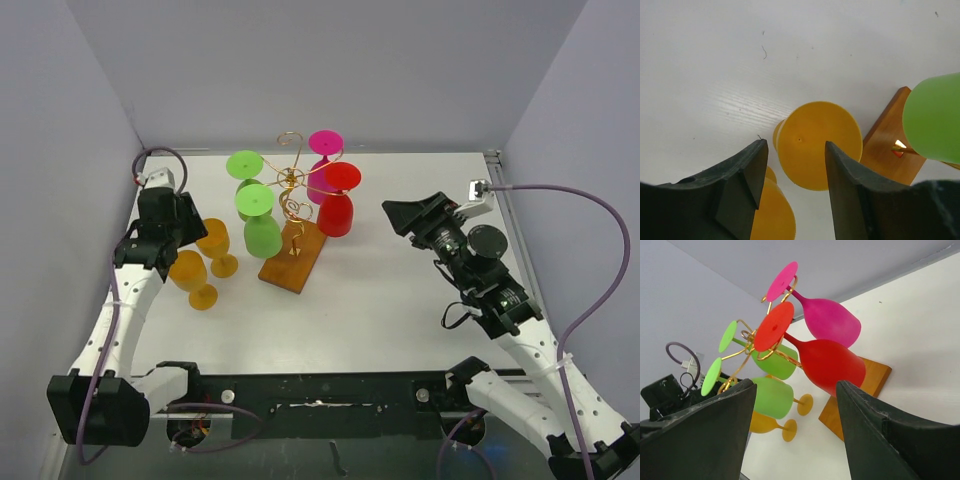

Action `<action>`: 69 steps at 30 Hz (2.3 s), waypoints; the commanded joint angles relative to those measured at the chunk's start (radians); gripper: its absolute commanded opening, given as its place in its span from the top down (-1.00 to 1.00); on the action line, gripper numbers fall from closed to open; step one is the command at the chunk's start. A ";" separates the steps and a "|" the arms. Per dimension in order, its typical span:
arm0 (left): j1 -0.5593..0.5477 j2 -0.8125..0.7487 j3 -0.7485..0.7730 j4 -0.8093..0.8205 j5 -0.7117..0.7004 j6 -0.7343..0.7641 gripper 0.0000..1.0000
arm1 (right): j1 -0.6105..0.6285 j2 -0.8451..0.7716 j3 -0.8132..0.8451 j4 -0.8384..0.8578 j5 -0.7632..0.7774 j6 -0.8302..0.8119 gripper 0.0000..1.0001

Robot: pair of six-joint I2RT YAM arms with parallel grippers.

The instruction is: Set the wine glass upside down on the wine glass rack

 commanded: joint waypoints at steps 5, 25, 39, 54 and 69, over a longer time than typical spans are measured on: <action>0.007 0.095 0.018 0.012 -0.024 0.031 0.06 | -0.006 -0.069 -0.046 0.054 0.014 -0.107 -0.28; 0.007 0.167 0.031 0.083 -0.141 0.004 1.00 | -0.007 -0.084 -0.094 0.115 -0.025 -0.160 -0.21; 0.006 -0.151 0.115 0.156 -0.264 -0.027 1.00 | -0.006 -0.091 -0.032 0.078 -0.080 -0.122 -0.34; 0.005 -0.450 0.270 0.175 -0.115 -0.081 1.00 | 0.016 -0.088 -0.039 0.337 -0.301 -0.011 -0.38; 0.007 -0.446 0.109 0.793 0.294 -0.326 1.00 | 0.118 0.042 0.030 0.455 -0.046 0.280 -0.29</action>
